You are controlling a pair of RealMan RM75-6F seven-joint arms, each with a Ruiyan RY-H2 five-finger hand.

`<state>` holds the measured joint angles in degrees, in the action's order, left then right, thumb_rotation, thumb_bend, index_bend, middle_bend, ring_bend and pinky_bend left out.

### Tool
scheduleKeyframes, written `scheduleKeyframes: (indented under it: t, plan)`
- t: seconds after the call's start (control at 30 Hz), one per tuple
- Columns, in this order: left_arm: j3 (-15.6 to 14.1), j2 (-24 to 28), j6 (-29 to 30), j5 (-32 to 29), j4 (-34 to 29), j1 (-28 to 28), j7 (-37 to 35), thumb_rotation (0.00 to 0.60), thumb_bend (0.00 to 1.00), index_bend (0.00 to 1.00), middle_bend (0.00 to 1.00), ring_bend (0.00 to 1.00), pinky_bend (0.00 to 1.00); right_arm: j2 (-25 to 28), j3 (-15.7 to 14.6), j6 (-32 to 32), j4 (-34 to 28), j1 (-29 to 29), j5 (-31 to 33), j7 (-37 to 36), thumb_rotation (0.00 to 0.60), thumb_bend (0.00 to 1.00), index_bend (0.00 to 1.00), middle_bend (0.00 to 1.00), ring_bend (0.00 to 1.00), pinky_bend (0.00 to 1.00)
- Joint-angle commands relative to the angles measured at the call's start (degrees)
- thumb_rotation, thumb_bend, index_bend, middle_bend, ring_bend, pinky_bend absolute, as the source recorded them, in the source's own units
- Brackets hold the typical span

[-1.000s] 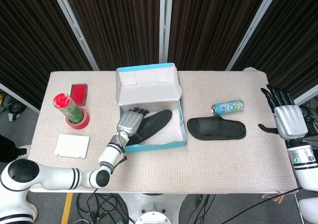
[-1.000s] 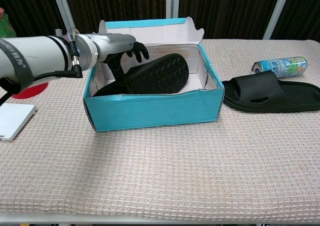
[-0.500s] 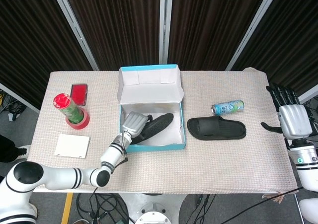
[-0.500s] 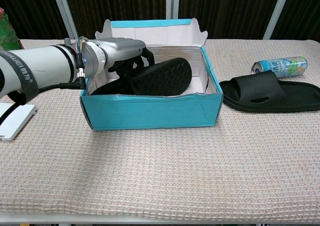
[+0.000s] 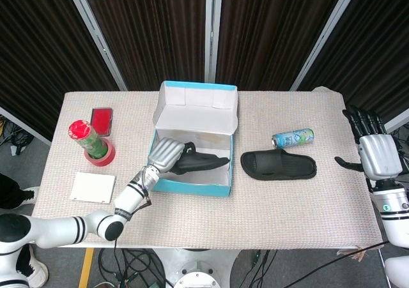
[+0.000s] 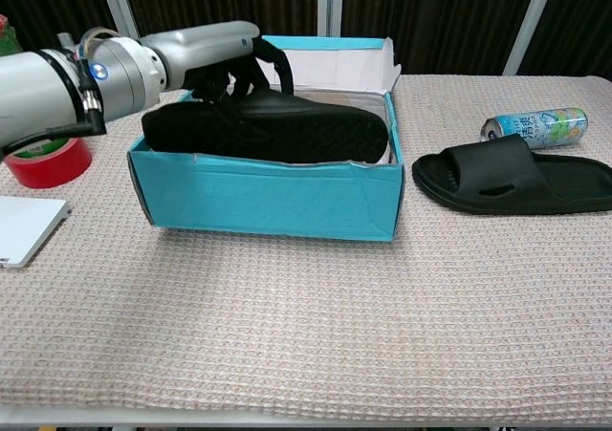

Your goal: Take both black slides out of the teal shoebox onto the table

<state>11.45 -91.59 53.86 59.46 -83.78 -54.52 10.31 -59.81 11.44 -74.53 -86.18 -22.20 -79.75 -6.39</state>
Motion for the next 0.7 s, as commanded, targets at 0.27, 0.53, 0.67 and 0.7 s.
scheduleKeyframes:
  t: [0.27,0.53,0.67,0.7]
  plan:
    - [5.22,7.02,13.98,9.85,-8.29,7.92,-11.4,0.6,0.44,0.62,0.67,0.68,0.89,0.72,0.33,-0.6,-1.46,0.33,-0.33,0.52,0.6,0.0,0.0,0.0,0.0,0.0]
    - [0.43,16.91,20.84,12.17,-12.63,18.18,-11.13,0.6,0.44,0.61,0.66,0.67,0.88,0.81,0.13,-0.77,-1.59,0.46,-1.29,-0.13,0.6,0.0,0.0,0.0,0.0,0.0]
    - [-4.18,18.06,24.12,13.61,-11.47,23.72,-10.71,0.6,0.44,0.6,0.66,0.66,0.88,0.67,0.0,-1.04,-1.43,0.63,-1.68,-0.47,0.6,0.0,0.0,0.0,0.0,0.0]
    - [-5.16,18.07,24.98,14.27,-11.05,24.92,-10.94,0.6,0.44,0.6,0.66,0.66,0.88,0.65,-0.04,-1.09,-1.4,0.67,-1.76,-0.55,0.6,0.0,0.0,0.0,0.0,0.0]
